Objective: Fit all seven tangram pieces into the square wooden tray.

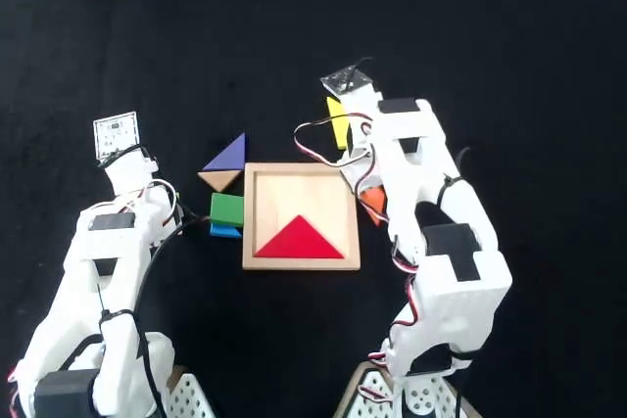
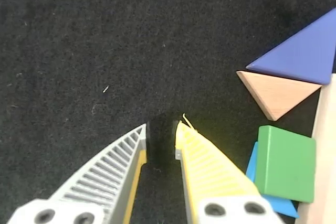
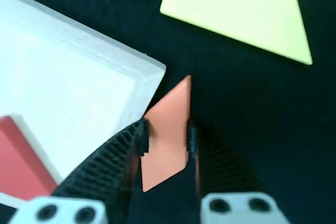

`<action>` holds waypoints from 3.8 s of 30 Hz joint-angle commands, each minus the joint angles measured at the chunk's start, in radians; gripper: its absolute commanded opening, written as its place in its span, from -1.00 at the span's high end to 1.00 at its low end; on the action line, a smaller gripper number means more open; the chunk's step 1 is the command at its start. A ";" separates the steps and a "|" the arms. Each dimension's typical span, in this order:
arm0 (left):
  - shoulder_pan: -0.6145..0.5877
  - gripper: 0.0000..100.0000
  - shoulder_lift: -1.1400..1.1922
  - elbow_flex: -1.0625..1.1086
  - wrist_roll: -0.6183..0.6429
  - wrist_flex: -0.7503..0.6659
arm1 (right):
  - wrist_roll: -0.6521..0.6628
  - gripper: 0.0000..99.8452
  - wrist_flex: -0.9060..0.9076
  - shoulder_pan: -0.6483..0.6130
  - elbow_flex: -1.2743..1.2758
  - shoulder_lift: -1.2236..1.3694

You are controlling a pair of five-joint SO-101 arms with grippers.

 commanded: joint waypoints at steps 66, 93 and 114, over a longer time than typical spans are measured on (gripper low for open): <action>0.008 0.80 -0.018 -0.018 0.011 -0.017 | 0.391 0.98 -0.021 0.032 0.213 -0.196; 0.008 0.80 -0.025 -0.010 0.011 -0.017 | -0.144 0.98 0.028 -0.242 0.148 -0.291; 0.010 0.80 -0.025 -0.013 0.011 -0.017 | -0.143 0.98 -0.077 -0.258 0.231 -0.236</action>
